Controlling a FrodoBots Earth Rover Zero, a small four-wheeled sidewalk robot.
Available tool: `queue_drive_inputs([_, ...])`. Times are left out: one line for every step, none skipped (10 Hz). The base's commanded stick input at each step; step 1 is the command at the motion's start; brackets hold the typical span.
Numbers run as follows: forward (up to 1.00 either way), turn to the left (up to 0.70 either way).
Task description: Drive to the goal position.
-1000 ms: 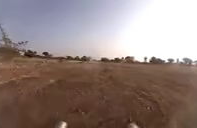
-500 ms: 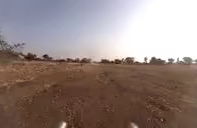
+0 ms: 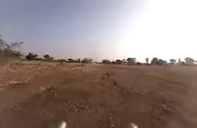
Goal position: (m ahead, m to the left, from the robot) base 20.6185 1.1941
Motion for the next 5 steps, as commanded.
queue_drive_inputs([0.70, 0.00])
queue_drive_inputs([0.70, 0.00])
queue_drive_inputs([0.70, 0.00])
queue_drive_inputs([0.70, 0.00])
queue_drive_inputs([0.70, 0.00])
